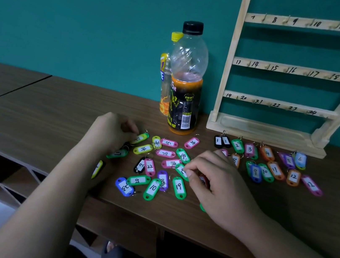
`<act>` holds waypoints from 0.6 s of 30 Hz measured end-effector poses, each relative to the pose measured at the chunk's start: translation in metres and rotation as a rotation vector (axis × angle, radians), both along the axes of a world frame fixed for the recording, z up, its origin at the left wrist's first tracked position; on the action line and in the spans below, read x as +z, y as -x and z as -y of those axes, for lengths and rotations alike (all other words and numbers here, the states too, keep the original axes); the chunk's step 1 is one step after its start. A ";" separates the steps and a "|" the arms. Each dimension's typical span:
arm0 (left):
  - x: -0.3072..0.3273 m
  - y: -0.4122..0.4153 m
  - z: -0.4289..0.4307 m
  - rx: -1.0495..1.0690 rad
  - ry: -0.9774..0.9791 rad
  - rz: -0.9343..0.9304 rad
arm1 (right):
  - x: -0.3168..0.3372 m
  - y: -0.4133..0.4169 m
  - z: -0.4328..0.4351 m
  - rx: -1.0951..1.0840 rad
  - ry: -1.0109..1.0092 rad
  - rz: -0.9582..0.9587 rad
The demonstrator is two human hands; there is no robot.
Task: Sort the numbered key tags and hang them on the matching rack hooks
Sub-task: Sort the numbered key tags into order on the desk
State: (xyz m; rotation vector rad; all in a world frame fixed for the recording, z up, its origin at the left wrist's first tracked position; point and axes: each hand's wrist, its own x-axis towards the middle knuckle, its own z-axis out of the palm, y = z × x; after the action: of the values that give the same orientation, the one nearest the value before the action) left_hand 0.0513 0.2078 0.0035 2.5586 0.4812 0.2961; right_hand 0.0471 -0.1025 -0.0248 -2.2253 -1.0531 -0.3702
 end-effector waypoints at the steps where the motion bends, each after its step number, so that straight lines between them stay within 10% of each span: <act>1: 0.001 0.001 0.000 -0.003 0.003 0.005 | 0.000 0.000 0.000 0.001 0.000 0.000; 18: 0.002 0.005 -0.013 0.073 -0.057 -0.019 | -0.001 -0.001 0.001 0.003 0.031 -0.023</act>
State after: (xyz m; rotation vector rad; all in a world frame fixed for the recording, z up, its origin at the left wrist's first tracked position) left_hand 0.0462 0.2209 0.0052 2.6046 0.5814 0.3159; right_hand 0.0480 -0.1033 -0.0260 -2.2497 -1.0564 -0.3285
